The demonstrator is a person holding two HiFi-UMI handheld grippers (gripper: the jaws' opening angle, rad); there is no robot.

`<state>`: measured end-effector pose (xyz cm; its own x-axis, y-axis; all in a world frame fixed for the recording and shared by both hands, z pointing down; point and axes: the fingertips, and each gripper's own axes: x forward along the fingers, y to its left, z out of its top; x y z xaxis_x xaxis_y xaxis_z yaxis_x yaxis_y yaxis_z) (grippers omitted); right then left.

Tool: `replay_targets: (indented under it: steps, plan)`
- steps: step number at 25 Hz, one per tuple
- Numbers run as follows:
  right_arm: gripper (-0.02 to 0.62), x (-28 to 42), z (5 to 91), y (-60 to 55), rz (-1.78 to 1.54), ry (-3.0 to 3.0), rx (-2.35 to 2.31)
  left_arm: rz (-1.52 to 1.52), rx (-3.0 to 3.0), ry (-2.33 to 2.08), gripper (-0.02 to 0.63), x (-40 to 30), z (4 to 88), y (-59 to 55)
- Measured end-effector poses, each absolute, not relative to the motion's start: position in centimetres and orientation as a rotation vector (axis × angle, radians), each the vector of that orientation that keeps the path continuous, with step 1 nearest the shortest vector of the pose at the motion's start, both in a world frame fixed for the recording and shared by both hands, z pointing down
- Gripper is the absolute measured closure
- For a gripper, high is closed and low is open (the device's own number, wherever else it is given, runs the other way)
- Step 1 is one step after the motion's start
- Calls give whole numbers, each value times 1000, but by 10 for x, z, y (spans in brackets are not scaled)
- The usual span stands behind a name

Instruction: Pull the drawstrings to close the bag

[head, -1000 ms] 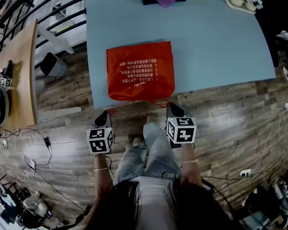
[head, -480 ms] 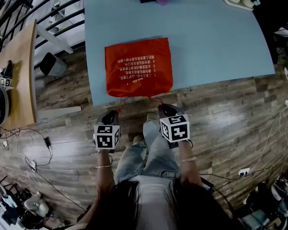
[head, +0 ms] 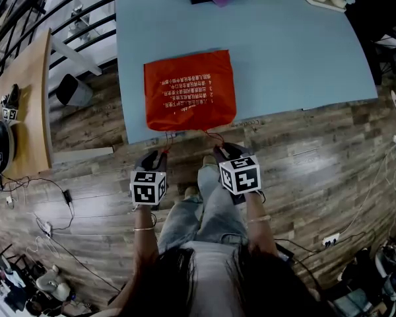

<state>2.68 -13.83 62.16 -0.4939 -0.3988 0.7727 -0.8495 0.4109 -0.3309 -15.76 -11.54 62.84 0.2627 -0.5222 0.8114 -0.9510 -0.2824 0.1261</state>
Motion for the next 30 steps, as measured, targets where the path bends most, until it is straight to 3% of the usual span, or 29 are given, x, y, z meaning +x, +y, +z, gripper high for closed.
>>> replay_targets:
  steps: [6,30]
  plan:
    - [448,27,619,-125,977,-2056,1062,865,1941,-1317,495,-159,618,-107]
    - [449,21,551,-67,799,-2138,1251,797,2124,-1310,482,-155,560,-66]
